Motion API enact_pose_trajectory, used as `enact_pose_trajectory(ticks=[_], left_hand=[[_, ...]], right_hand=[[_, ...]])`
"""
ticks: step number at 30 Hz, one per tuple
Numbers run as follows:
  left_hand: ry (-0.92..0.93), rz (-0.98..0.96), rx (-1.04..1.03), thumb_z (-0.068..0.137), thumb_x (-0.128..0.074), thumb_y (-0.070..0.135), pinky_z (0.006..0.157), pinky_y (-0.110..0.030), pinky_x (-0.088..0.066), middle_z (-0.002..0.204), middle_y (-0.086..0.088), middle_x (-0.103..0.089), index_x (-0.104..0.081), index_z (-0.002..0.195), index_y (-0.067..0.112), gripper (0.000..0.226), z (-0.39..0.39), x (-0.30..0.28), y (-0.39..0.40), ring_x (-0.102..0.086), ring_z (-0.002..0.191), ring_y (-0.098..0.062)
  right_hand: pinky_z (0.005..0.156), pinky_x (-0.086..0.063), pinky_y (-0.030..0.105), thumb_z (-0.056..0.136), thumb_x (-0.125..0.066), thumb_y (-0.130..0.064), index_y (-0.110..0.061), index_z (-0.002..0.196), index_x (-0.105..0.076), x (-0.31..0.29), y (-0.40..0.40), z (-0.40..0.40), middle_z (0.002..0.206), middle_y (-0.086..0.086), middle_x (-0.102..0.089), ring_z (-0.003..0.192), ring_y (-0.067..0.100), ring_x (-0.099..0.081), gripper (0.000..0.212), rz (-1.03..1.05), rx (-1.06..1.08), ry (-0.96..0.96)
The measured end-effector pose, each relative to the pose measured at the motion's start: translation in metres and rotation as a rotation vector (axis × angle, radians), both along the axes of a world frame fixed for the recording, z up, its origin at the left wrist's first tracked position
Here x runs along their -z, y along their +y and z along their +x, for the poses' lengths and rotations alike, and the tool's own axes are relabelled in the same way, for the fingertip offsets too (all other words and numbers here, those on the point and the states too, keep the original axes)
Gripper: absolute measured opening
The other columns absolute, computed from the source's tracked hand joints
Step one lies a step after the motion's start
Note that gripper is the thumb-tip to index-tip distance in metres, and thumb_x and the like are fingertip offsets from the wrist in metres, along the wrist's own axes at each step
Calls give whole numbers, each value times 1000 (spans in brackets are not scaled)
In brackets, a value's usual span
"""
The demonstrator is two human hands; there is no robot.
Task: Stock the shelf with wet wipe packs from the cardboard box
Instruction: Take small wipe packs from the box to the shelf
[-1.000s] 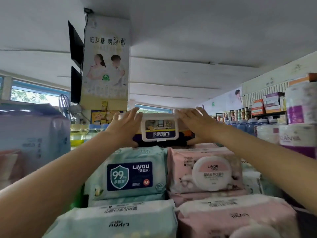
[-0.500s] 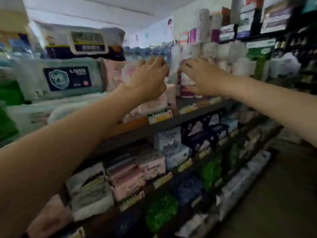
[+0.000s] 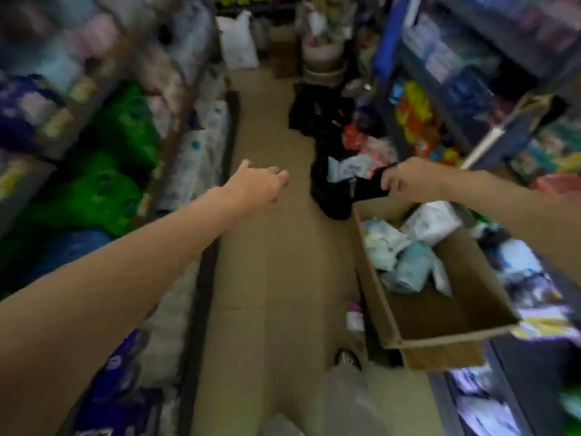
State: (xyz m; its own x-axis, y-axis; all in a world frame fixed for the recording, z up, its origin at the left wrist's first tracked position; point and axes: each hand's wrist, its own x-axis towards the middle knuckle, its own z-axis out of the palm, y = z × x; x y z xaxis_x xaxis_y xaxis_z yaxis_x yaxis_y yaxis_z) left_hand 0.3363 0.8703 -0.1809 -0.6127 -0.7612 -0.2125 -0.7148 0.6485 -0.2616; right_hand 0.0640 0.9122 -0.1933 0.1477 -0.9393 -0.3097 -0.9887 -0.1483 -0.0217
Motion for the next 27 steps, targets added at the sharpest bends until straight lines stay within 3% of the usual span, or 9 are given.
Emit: enact_pose_trajectory(ticks=[2, 5, 8, 10, 12, 14, 17, 22, 27], left_hand=[[36, 56, 63, 90, -46, 23, 97, -41, -32, 130, -6, -50, -40, 127, 14, 39, -57, 25, -16, -56, 114, -27], [49, 163, 108, 92, -45, 20, 99, -45, -31, 129, -7, -50, -40, 127, 14, 36, -133, 63, -36, -55, 113, -29], [-51, 242, 155, 94, -43, 20, 103, -45, -30, 133, -8, -48, -36, 132, 13, 40, -198, 107, -52, -54, 115, -30], [-88, 284, 165, 94, -40, 22, 104, -44, -30, 135, -8, -47, -34, 134, 12, 42, -233, 136, -64, -53, 116, -29], [-73, 341, 146, 95, -40, 23, 105, -43, -30, 134, -10, -48, -31, 137, 12, 45, -257, 161, -71, -53, 116, -30], [-29, 369, 107, 94, -40, 23, 103, -39, -31, 130, -11, -52, -29, 139, 12, 47, -271, 186, -77, -54, 114, -30], [65, 401, 23, 93, -40, 22, 97, -35, -34, 123, -7, -59, -33, 136, 15, 44, -271, 231, -87, -59, 107, -28], [319, 456, -171, 87, -40, 19, 93, -34, -39, 111, -5, -65, -50, 124, 10, 40, -250, 290, -100, -64, 99, -26], [397, 503, -183, 89, -46, 10, 91, -38, -45, 111, -10, -63, -51, 122, 5, 34, -243, 318, -107, -62, 96, -28]], right_hand=[[75, -53, 40, 82, -55, -10, -6, 91, -68, 40, 8, -57, 92, 14, -70, 87, 30, -65, 17, 94, 134, -37], [79, -48, 20, 89, -52, -4, 1, 96, -61, 94, 10, -124, 87, 6, -61, 94, 23, -56, 12, 232, 247, -126], [82, -45, 34, 93, -47, -12, -16, 85, -51, 147, 8, -172, 97, 2, -59, 94, 24, -56, 9, 327, 272, -107], [72, -36, 29, 94, -48, -14, -15, 92, -53, 183, 2, -195, 95, -2, -51, 96, 20, -54, 6, 369, 305, -133], [76, -36, 27, 94, -50, -19, -8, 103, -60, 222, -5, -210, 100, 1, -56, 103, 23, -55, 17, 378, 340, -178], [86, -42, 31, 93, -50, -20, -5, 109, -60, 260, -10, -213, 110, 9, -60, 110, 26, -55, 24, 408, 359, -206], [98, -37, 32, 94, -48, -18, -2, 123, -54, 315, -21, -201, 128, 14, -54, 120, 27, -49, 33, 481, 438, -285], [93, -40, 36, 93, -52, -23, 5, 126, -42, 392, -54, -172, 126, 21, -50, 117, 34, -48, 44, 460, 576, -437], [104, -34, 40, 87, -60, -32, -7, 141, -15, 435, -92, -126, 145, 23, -13, 127, 38, -30, 74, 434, 1093, -478]])
